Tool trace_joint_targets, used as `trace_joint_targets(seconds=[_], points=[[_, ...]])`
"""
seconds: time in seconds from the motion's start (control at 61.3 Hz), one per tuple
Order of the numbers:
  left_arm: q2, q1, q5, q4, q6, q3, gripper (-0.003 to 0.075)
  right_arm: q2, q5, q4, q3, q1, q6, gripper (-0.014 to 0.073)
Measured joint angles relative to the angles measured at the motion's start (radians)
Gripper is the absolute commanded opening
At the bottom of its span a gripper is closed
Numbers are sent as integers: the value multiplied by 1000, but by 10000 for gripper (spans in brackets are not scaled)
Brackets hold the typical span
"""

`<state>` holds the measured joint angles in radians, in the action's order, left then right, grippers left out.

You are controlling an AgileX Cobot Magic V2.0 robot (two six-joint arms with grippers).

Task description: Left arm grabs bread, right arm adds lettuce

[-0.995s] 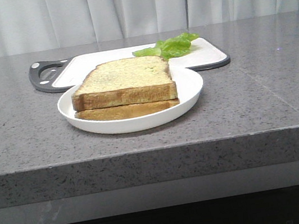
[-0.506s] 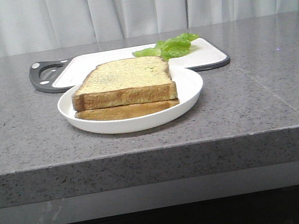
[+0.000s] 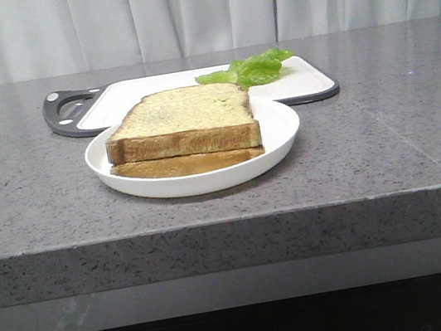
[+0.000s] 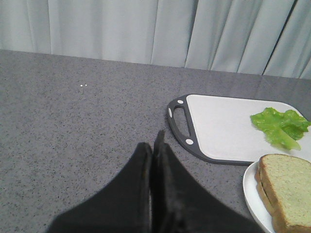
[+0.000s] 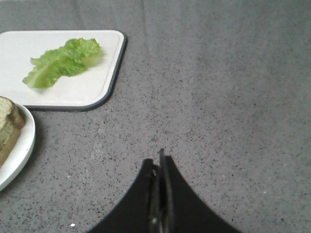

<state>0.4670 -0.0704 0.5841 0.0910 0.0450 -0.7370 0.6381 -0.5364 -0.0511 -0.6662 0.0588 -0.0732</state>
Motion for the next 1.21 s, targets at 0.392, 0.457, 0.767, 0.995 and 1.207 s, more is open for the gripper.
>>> trace_joint_targets(seconds=[0.392,0.457,0.767,0.995,1.207], points=[[139,0,108,0,0,0,349,145,-13,0,0,0,0,111],[168,0,114,2,0,0,435,153,-13,0,0,0,0,246],[367,-27,166,220,-163,-49,410,161,-17,1,0,0,0,398],[591,-137,237,326,-224,-182,399,161,-17,1,0,0,0,398],[808,-263,254,342,-230,-323,399,161,-17,1,0,0,0,398]])
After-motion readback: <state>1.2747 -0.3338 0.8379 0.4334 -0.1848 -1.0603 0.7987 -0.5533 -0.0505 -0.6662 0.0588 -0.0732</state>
